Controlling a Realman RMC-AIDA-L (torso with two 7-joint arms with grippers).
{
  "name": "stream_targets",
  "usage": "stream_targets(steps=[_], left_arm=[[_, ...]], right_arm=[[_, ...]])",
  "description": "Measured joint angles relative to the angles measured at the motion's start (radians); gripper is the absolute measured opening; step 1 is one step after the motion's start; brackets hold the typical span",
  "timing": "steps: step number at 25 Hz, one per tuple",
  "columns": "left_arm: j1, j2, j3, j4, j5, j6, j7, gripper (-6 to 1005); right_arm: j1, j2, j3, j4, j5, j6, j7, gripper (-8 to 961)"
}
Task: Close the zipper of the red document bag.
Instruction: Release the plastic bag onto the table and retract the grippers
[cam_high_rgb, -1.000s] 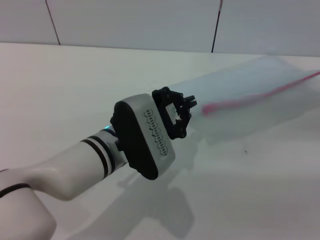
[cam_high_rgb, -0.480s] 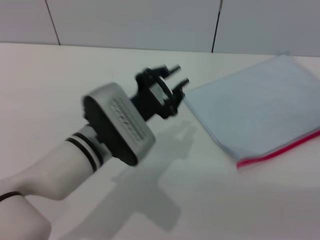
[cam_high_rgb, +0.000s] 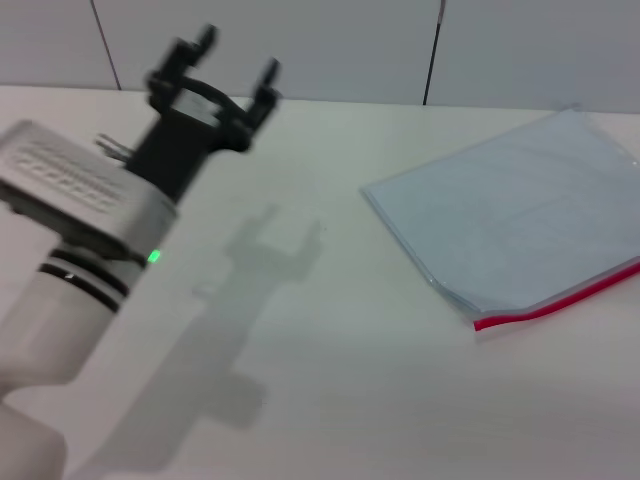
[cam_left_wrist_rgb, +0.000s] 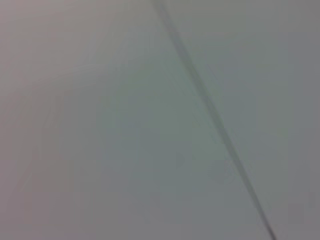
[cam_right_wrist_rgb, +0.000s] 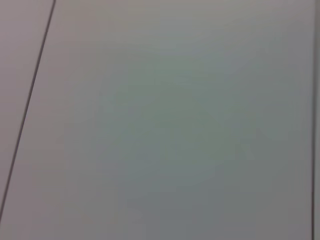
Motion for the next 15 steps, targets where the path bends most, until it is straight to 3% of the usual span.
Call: stream_targets(steps=[6, 15], left_arm=[[-0.031, -0.005, -0.033, -0.166, -0.046, -0.228, -0.211, 691], [-0.036, -0.017, -0.031, -0.22, -0.095, -0.32, -0.21, 725]], right_arm=[[-0.003, 0.002, 0.0, 0.044, 0.064, 0.071, 0.091, 883], [-0.009, 0.004, 0.006, 0.1, 0.066, 0.174, 0.124, 882]])
